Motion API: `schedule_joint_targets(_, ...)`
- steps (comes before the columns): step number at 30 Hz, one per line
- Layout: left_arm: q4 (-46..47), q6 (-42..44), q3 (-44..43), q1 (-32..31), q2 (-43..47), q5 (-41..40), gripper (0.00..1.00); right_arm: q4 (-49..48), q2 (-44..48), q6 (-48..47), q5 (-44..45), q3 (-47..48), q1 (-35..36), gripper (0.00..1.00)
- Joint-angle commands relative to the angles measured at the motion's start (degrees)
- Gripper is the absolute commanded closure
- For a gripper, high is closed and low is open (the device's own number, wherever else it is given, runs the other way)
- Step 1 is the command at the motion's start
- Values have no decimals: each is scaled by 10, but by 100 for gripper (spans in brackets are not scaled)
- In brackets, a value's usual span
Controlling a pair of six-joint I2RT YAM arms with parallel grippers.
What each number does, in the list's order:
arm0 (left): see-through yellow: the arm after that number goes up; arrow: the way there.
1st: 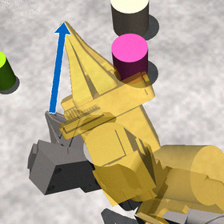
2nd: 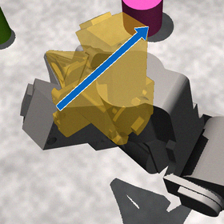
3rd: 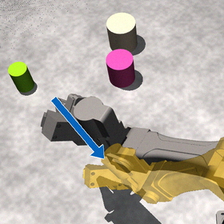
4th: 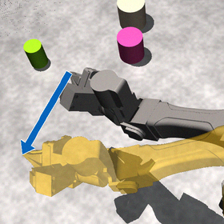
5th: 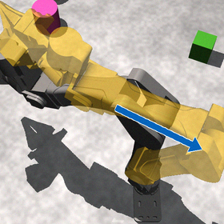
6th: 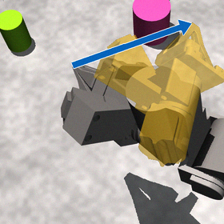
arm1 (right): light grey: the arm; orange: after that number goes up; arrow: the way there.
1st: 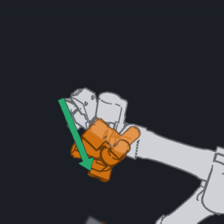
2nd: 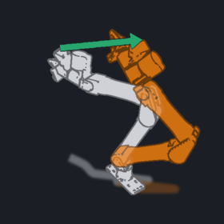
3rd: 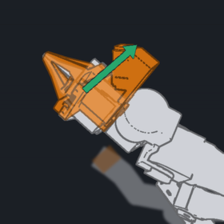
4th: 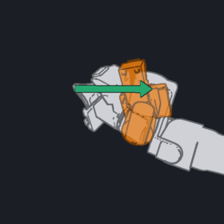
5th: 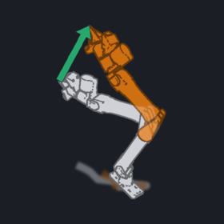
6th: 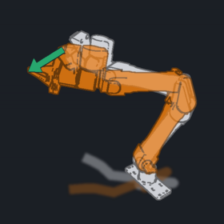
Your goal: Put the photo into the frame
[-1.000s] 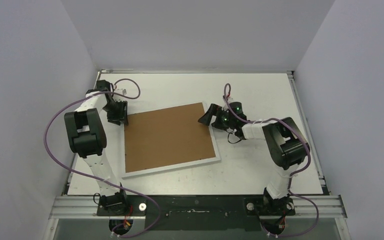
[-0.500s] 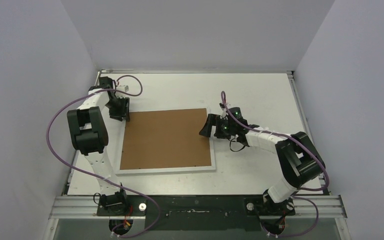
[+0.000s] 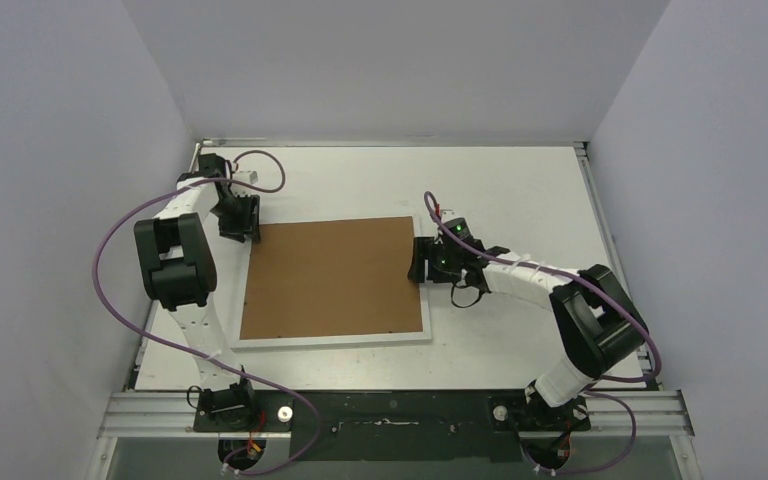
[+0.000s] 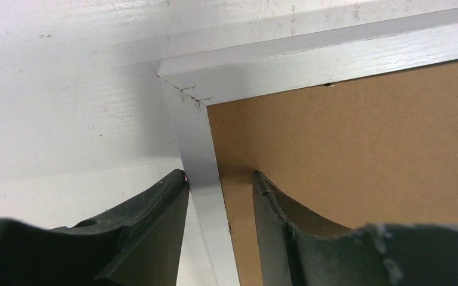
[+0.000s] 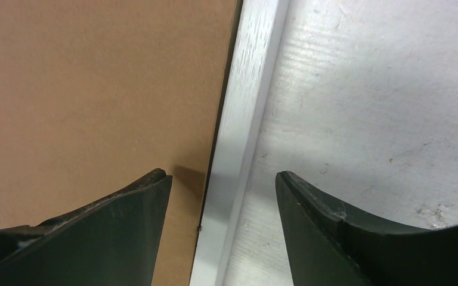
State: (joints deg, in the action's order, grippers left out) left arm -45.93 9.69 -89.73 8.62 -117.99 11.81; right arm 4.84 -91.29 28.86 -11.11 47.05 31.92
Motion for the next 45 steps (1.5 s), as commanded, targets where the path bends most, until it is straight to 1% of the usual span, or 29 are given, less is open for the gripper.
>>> schedule_joint_targets(1,13,6,5,-5,12,23,58,-15,-2,-10,32,32,1,38)
schedule_joint_targets(2,13,6,6,-5,11,24,58,-16,-6,-12,34,36,0,40)
schedule_joint_targets(9,15,4,9,-6,11,29,58,-26,-49,-19,32,57,0,41)
schedule_joint_targets(12,15,4,9,-6,12,29,58,-29,-55,-19,32,53,0,47)
schedule_joint_targets(15,14,5,8,-6,11,28,58,-30,-56,-19,35,45,1,59)
schedule_joint_targets(17,13,6,7,-6,10,27,58,-28,-60,-23,40,41,1,61)
schedule_joint_targets(19,13,7,6,-6,11,28,58,-24,-64,-28,42,40,1,65)
schedule_joint_targets(23,13,6,6,-7,11,30,58,-15,-72,-36,44,36,2,65)
schedule_joint_targets(30,14,4,8,-10,8,34,59,4,-88,-53,39,26,9,60)
schedule_joint_targets(45,11,-4,1,-21,9,52,59,58,-110,-47,87,16,35,59)
